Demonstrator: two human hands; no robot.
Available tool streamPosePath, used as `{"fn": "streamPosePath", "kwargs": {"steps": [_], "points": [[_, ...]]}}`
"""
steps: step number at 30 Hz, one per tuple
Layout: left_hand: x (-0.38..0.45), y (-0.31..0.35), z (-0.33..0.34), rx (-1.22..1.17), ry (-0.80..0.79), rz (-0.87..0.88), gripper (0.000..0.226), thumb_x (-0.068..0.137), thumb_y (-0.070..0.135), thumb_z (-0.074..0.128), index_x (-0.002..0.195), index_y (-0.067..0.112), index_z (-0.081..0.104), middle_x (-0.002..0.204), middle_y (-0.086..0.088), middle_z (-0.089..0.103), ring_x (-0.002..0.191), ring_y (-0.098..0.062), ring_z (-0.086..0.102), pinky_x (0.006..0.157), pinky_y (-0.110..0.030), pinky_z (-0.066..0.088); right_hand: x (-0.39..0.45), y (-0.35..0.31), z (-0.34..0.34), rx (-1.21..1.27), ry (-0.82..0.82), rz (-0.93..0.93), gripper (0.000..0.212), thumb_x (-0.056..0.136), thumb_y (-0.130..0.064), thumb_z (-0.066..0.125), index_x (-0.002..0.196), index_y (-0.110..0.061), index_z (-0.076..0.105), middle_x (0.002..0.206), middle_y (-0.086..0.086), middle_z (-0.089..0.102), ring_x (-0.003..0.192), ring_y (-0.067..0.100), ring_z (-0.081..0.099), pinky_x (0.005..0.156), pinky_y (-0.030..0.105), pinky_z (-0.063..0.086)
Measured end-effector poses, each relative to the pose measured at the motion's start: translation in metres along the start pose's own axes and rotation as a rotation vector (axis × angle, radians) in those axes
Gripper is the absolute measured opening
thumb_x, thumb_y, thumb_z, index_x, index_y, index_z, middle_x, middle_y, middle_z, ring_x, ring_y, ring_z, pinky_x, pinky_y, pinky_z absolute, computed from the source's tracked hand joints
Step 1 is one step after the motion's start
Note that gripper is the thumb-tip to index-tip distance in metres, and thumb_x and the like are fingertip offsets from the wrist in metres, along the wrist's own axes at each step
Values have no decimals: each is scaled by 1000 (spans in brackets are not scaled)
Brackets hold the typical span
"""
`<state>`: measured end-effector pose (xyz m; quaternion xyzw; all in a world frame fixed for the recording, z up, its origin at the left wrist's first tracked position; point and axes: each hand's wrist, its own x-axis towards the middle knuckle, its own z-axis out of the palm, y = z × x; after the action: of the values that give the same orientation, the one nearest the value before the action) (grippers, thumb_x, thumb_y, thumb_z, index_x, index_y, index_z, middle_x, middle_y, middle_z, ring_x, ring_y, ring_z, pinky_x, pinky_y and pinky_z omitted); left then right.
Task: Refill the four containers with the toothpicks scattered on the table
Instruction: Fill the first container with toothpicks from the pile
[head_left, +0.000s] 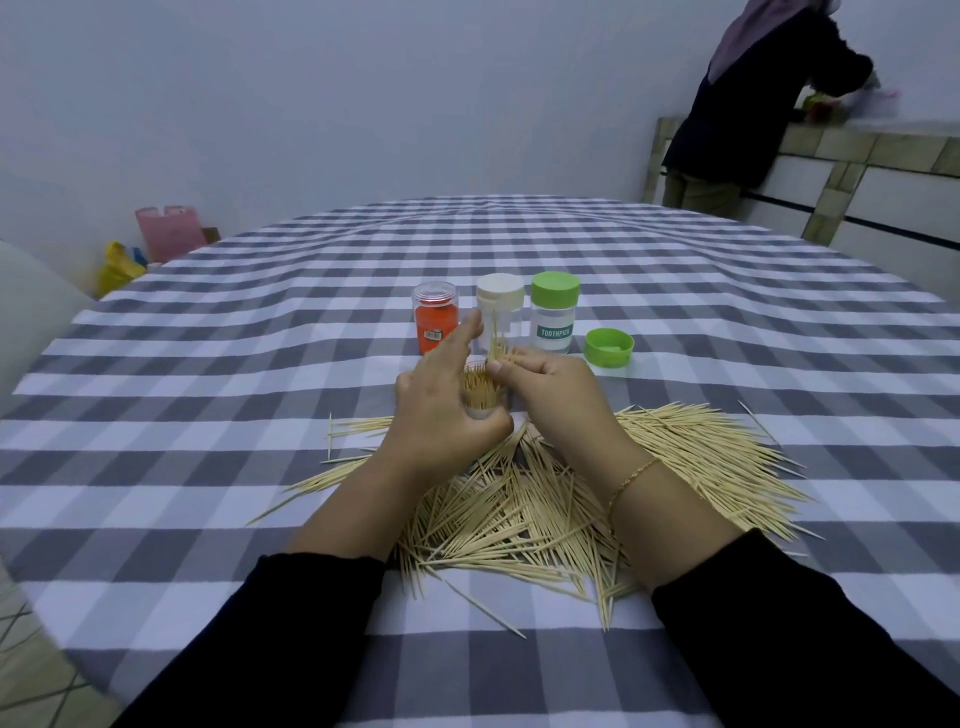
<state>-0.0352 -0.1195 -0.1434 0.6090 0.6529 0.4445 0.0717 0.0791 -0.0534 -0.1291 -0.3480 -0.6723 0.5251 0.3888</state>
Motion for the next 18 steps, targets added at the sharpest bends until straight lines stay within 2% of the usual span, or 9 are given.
{"fn": "streamPosePath", "kwargs": {"steps": [2,4,7,9,11,13,14,16,18], "points": [[0,4,-2,-115,3,36,87,74,25,57,147,42,15,143,15,41,128,4,40,103,-22,35,0,0,-4,-52,-25,-23,25,89,-20,63,111,-10,70,132,3,58,125,13,49,106,27,36],[0,5,-4,-180,2,48,84,75,19,49,150,37,15,142,15,40,122,13,39,98,-13,37,-2,-2,-2,-106,-79,-65,29,92,-20,59,119,-11,66,141,4,50,131,17,44,111,38,34],[2,5,-4,-132,-1,55,81,76,20,42,147,40,11,137,21,41,122,11,38,109,-35,31,-6,-8,0,-161,-163,-105,34,95,-13,50,129,-14,59,143,3,47,133,18,41,112,41,31],[2,5,-3,-104,-10,46,77,75,21,39,145,41,13,124,27,45,113,20,36,105,-30,27,-8,-11,-2,-162,-215,-157,38,95,-5,45,130,-15,57,136,2,53,128,17,45,110,37,34],[2,5,-3,-90,-15,55,76,74,24,38,146,39,17,116,34,42,110,25,32,104,-27,25,-12,-15,-3,-156,-247,-164,43,93,0,41,129,-17,57,129,4,57,120,16,52,101,27,42],[3,6,-3,-53,-30,58,76,74,30,34,149,32,24,130,35,36,120,22,28,109,-29,19,-11,-13,-1,-174,-260,-142,48,92,-1,40,133,-21,52,128,5,56,114,15,55,89,19,47],[4,6,-3,-17,-44,51,77,74,30,33,150,29,26,140,29,34,129,13,26,110,-29,15,-10,-10,1,-189,-252,-131,50,92,-7,41,139,-25,45,131,4,54,115,14,55,89,21,49],[4,5,-3,54,-72,38,76,75,28,31,150,28,26,154,16,26,140,-1,18,107,-26,8,-9,-6,4,-237,-181,-127,63,92,-23,46,150,-31,22,142,-1,45,120,15,53,100,35,46],[3,7,-5,50,-85,29,76,75,28,31,151,29,24,157,13,23,141,-2,15,106,-26,7,-10,-4,4,-208,-112,-162,74,94,-25,51,149,-41,4,145,-7,42,111,13,60,100,41,46]]}}
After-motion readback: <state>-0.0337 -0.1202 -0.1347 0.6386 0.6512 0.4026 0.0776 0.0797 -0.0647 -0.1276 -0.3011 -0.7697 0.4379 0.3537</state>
